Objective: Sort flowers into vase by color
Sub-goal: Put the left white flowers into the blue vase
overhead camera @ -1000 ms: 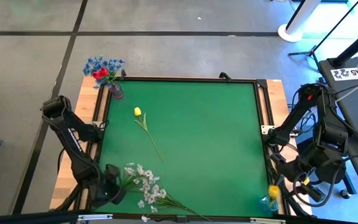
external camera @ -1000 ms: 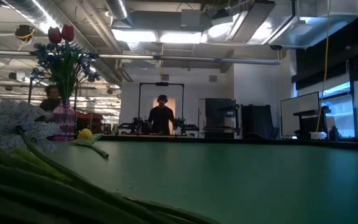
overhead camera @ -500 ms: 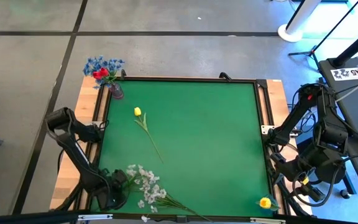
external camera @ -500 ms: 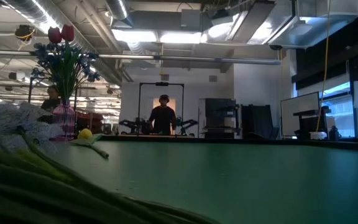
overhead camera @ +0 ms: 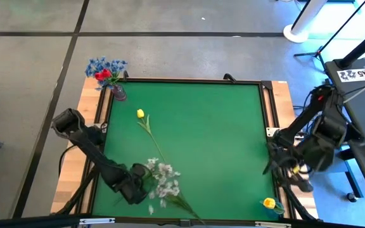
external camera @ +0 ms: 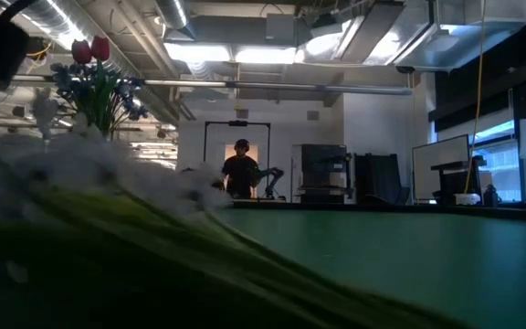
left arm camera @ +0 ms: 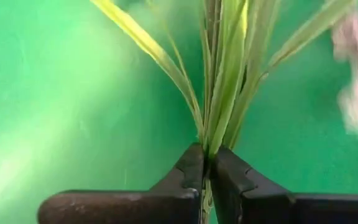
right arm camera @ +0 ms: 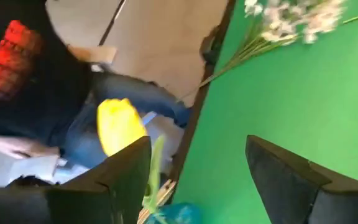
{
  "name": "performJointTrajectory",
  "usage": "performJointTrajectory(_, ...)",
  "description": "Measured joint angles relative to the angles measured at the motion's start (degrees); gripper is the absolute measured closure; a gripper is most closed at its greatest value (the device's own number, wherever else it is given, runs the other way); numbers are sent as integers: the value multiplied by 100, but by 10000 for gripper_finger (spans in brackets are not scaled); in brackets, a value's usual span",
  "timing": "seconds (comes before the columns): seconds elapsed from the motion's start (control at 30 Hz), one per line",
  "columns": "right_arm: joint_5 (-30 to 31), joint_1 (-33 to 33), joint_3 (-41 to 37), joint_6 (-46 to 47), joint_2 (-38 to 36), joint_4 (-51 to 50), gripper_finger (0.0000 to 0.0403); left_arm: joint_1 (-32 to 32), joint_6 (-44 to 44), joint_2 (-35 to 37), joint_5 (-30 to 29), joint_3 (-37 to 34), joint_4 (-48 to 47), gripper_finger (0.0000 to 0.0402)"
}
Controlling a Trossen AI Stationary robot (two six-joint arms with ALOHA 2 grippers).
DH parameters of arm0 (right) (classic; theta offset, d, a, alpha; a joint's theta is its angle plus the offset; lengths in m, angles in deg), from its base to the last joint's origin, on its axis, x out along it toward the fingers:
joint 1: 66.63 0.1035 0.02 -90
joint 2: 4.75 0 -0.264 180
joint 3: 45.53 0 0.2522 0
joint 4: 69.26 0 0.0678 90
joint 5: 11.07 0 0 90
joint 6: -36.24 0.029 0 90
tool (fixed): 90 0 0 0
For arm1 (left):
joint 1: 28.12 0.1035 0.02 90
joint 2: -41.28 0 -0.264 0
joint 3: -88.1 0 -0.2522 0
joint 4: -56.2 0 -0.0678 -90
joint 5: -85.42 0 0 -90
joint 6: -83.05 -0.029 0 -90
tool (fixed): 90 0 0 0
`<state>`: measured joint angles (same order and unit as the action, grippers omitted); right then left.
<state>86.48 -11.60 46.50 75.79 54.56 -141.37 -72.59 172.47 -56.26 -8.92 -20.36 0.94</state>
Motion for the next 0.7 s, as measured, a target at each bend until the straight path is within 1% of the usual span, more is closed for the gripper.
performJointTrajectory(0.07, 20, -406, 141, -230, -15, -199, 141, 219, -472, 26, 237, 355, -424, 392)
performJointTrajectory(0.13, 245, -789, 212, -669, -21, -268, 141, 477, -959, 104, 58, 773, -947, 394)
performJointTrajectory(0.2, 616, -1122, 193, -1185, -15, -175, 141, 677, -1425, 186, -476, 1210, -1397, 395)
performJointTrajectory(0.27, 1012, -1406, 87, -1571, 12, 2, 141, 854, -1860, 287, -1234, 1607, -1749, 395)
performJointTrajectory(0.3, 1202, -1526, 0, -1686, 32, 114, 141, 929, -2098, 362, -1685, 1788, -1716, 395)
performJointTrajectory(0.4, 1565, -1804, -387, -2045, 144, 643, 141, 1135, -2853, 550, -3008, 2058, -1144, 396)
performJointTrajectory(0.47, 1603, -1928, -716, -2250, 210, 1205, 141, 1264, -3499, 594, -3575, 2096, -405, 396)
performJointTrajectory(0.57, 1635, -2036, -1182, -2352, 321, 2194, 141, 1411, -4493, 601, -4094, 2092, 657, 396)
performJointTrajectory(0.63, 1723, -2091, -1420, -2361, 407, 2798, 141, 1530, -5082, 577, -4299, 2097, 1464, 396)
performJointTrajectory(0.7, 1840, -2154, -1538, -2361, 493, 3195, 141, 1674, -5713, 566, -4421, 2097, 2099, 396)
